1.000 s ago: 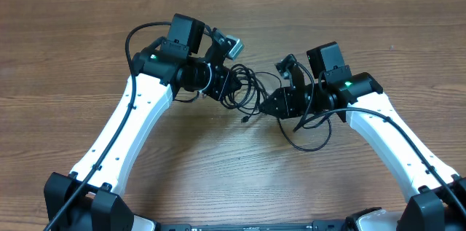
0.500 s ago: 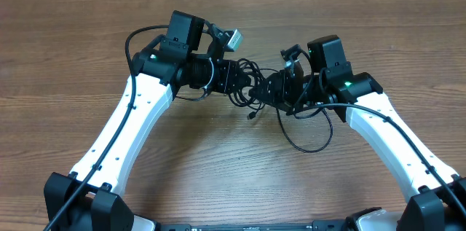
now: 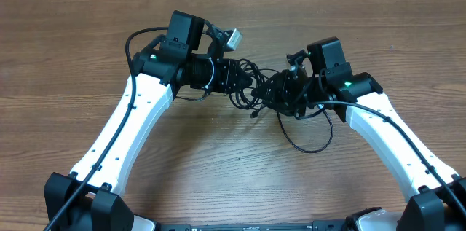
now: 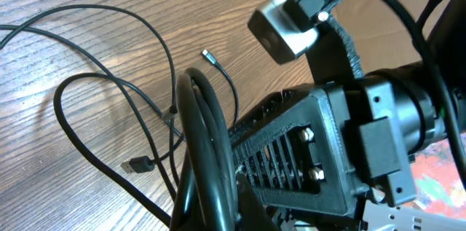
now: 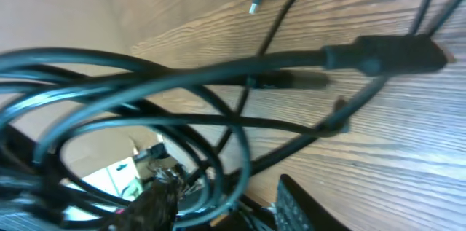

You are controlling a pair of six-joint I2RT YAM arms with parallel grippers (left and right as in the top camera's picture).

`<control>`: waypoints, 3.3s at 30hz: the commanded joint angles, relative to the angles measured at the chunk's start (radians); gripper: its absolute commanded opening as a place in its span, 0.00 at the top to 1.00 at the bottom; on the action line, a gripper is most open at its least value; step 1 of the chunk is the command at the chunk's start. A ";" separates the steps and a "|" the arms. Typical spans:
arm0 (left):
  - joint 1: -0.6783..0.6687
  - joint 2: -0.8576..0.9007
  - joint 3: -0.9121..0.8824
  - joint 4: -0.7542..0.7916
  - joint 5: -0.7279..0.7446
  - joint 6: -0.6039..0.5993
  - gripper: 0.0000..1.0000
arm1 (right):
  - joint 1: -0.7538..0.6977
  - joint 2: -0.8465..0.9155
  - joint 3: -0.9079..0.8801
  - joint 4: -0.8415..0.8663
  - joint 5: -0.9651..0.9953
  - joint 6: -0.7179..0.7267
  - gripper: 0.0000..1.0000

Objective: Untangle cables

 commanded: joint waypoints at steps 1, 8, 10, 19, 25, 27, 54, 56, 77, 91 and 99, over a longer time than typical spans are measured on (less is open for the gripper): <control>0.002 -0.002 0.026 0.009 0.027 -0.006 0.96 | -0.001 -0.005 0.007 -0.017 0.063 0.010 0.56; 0.002 -0.002 0.026 0.035 0.130 -0.007 0.96 | 0.000 -0.005 0.007 -0.015 0.066 0.010 0.53; 0.002 -0.002 0.026 0.053 0.166 -0.007 0.96 | -0.001 -0.005 0.007 -0.015 0.066 0.010 0.56; 0.002 -0.002 0.026 0.066 0.167 -0.013 0.96 | 0.000 -0.005 0.007 -0.016 0.062 0.010 0.92; 0.006 -0.002 0.026 0.066 0.152 -0.009 0.96 | 0.000 -0.005 0.007 -0.037 0.108 -0.048 0.92; 0.011 -0.002 0.026 0.065 0.151 -0.008 0.96 | 0.000 -0.005 0.007 -0.083 0.207 -0.061 0.93; 0.018 -0.002 0.026 0.117 0.139 -0.027 0.96 | -0.002 -0.005 0.007 -0.192 0.338 -0.295 0.79; 0.018 -0.002 0.026 0.160 0.164 -0.050 0.96 | -0.002 -0.005 0.007 -0.168 0.240 -0.332 0.79; 0.015 -0.100 0.026 0.188 0.183 -0.092 0.96 | 0.000 -0.005 0.007 0.020 0.132 -0.249 0.62; 0.014 -0.190 0.026 0.188 0.182 -0.111 0.96 | 0.077 -0.005 0.007 0.113 0.133 -0.189 0.62; 0.014 -0.190 0.026 0.141 0.002 -0.126 0.96 | 0.088 -0.005 0.007 0.143 0.132 0.092 0.75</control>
